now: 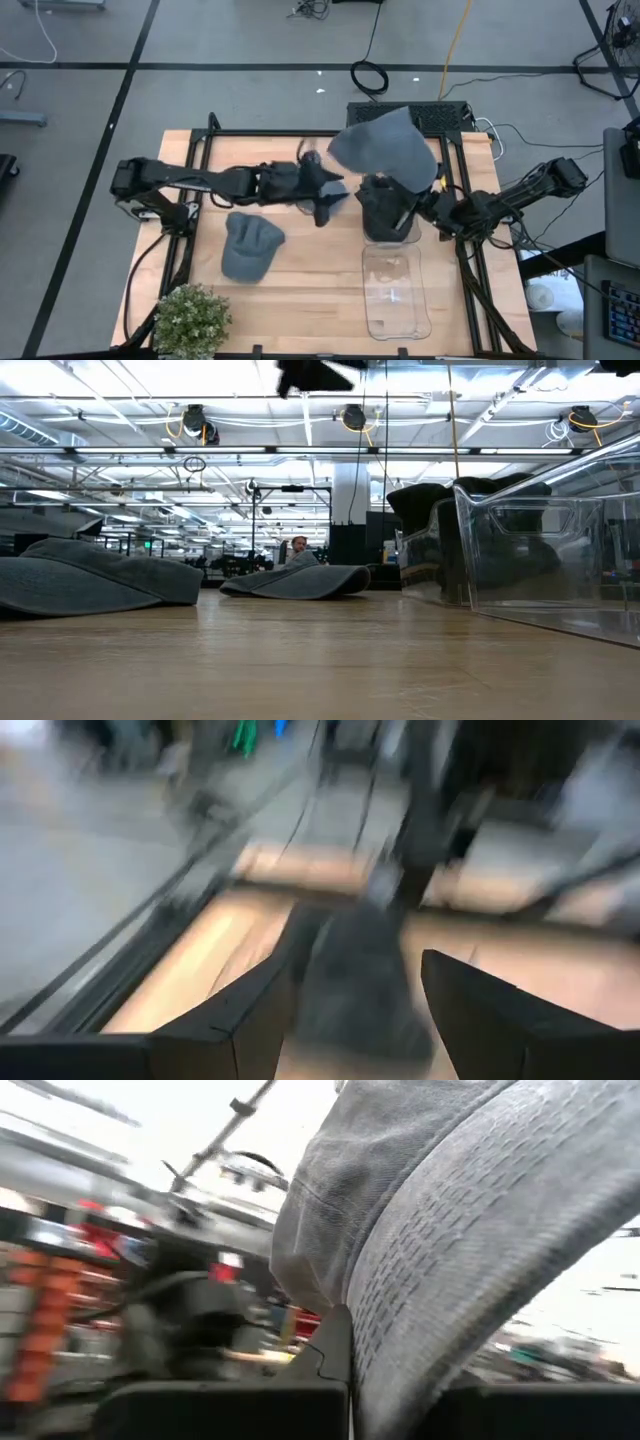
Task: Pick & Place hat
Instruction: Put the left blue cap into the bottom transparent bin
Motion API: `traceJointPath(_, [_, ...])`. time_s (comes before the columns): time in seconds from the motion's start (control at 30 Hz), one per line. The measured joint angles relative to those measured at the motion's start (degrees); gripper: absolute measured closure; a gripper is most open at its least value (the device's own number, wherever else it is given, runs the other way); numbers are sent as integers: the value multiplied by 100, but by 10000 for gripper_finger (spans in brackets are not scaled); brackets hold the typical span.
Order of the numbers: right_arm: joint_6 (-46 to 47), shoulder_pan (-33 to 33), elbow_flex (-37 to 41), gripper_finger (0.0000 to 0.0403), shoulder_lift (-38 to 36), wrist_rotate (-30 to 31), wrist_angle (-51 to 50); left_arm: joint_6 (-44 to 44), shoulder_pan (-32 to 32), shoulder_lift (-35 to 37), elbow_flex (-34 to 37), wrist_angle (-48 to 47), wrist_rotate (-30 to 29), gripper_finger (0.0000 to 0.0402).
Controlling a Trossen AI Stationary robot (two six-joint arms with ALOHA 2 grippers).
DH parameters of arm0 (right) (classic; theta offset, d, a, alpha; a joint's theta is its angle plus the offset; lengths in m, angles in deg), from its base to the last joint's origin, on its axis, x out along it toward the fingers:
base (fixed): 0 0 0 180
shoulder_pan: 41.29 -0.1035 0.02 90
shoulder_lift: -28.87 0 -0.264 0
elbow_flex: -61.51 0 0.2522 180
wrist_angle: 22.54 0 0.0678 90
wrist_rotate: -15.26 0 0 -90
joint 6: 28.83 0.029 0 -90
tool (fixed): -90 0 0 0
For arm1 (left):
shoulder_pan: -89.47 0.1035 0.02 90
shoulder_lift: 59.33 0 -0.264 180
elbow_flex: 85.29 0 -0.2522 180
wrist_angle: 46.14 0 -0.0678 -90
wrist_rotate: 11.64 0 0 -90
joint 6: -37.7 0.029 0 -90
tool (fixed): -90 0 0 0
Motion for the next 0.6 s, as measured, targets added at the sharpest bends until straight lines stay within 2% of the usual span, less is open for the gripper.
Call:
traceJointPath(0.17, [688, 42, 177, 403, 8, -1140, -161, -151, 478, -98, 1119, 3680, 1815, 167])
traceJointPath(0.27, [967, 202, 186, 403, 8, -1618, -90, -460, 592, -329, 1445, 5236, 2536, 167])
traceJointPath(0.37, [1369, 578, 186, 403, 97, -2206, 150, -660, 613, -526, 1444, 5853, 3041, 167])
traceJointPath(0.43, [1739, 880, 184, 403, 228, -2343, 293, -752, 577, -568, 1423, 5956, 3285, 167])
traceJointPath(0.6, [2732, 1461, 186, 403, 741, -2970, 582, -567, 435, -619, 1392, 5995, 3295, 167])
